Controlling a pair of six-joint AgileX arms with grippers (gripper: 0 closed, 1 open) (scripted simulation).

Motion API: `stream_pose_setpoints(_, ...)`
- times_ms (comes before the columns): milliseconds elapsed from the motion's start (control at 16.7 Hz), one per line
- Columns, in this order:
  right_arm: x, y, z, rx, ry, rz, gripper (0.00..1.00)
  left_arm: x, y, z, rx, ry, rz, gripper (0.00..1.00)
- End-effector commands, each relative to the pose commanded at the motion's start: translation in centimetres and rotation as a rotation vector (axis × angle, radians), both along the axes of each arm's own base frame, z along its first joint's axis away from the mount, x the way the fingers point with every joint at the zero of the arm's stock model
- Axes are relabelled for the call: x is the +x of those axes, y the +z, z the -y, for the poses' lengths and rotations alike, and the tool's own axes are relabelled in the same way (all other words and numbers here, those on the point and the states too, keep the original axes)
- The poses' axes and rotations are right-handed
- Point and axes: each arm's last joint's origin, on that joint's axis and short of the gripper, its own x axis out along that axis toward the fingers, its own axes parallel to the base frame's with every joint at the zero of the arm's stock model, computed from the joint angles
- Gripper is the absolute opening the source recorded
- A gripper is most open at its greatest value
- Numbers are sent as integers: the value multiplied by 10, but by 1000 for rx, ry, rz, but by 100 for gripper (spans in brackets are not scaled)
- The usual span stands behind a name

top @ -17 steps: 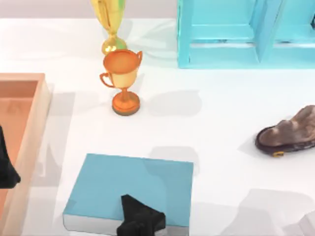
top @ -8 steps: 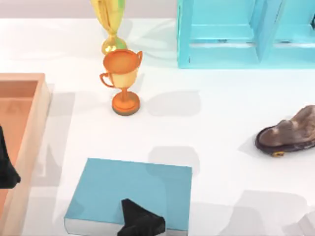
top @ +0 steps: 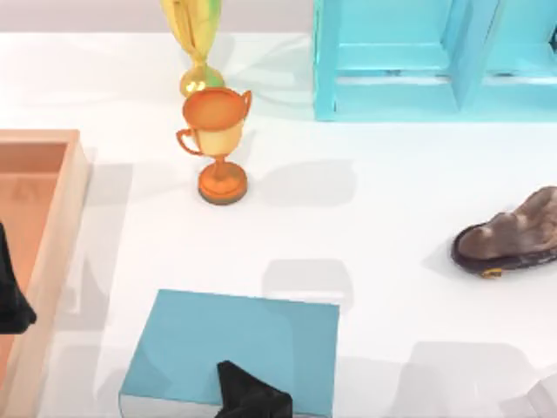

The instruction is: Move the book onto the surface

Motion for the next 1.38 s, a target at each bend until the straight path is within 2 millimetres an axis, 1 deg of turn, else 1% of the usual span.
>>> stream_pose_setpoints(60, 0, 0, 0, 0, 0, 0, 0, 0, 0, 0, 0, 0, 0, 100)
stream_pose_setpoints(840, 0, 0, 0, 0, 0, 0, 98, 0, 0, 0, 0, 0, 0, 100)
stream_pose_setpoints(900, 0, 0, 0, 0, 0, 0, 100, 0, 0, 0, 0, 0, 0, 100)
stream_pose_setpoints(1380, 0, -1, 0, -1, 1, -1, 100, 0, 0, 0, 0, 0, 0, 100)
